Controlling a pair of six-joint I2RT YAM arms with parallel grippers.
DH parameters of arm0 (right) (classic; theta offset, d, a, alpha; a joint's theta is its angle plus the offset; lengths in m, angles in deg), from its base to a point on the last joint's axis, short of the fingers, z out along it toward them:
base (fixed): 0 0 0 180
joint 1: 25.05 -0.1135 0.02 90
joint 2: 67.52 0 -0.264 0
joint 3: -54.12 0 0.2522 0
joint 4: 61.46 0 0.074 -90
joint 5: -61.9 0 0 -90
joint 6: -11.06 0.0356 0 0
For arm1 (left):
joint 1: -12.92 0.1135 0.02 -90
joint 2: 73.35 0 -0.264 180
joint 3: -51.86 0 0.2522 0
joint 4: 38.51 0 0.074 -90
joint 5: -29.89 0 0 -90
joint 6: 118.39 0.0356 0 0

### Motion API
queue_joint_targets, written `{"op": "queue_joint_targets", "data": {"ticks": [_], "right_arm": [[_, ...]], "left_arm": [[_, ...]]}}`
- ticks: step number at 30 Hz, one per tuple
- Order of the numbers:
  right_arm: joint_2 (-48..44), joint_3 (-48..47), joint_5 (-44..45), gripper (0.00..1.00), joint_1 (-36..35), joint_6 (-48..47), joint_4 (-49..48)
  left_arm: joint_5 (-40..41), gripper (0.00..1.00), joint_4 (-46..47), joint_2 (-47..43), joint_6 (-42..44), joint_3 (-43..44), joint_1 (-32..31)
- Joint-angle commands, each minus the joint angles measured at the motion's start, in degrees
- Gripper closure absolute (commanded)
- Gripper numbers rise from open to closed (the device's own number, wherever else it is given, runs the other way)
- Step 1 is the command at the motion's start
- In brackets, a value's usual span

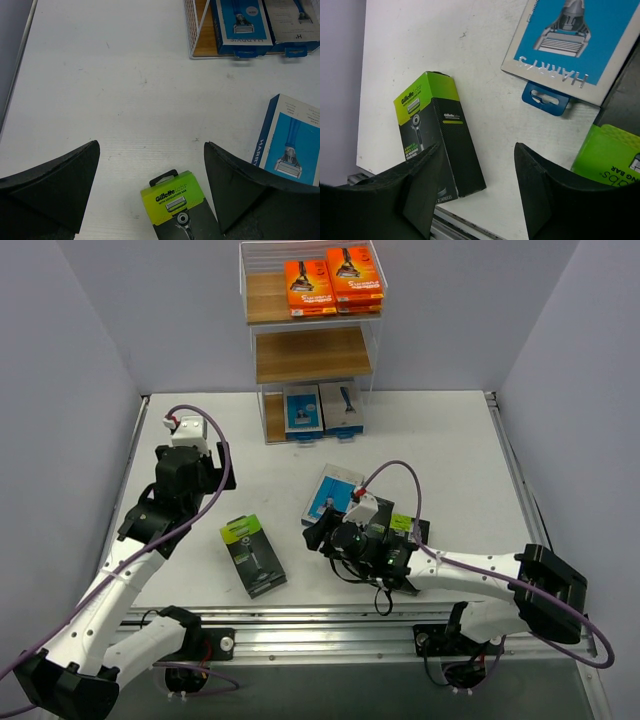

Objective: Place and organize the shaving razors onto the shelf
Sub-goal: Grab a shaving razor with the right arm

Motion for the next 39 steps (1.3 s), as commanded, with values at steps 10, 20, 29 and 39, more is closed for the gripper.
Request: {"op": "queue_joint_targets", "data": {"ticks": [10,20,29,39], "right_arm": [[8.29,2.34,5.78,0.44,-3.02,9.16,-1.74],[-2.76,12.17,9.29,0.41,0.21,12.95,4.06],[-16.84,18.07,6.22,0.39,12.44,6.72,6.79],[-13.85,15.44,4.36,0.42,12.54,3.98,3.97]], "left_arm": [[-1.47,0.06,1.37,0.13,0.21,0.86,-0.46],[-2.26,0.06,1.46,0.3,0.12,0.69,-0.99],[-2.79,0.06,1.46,0.74,0.12,0.78,-1.34],[-3.14,0.06,1.55,1.27,-0.06,0.69,-1.78]]}}
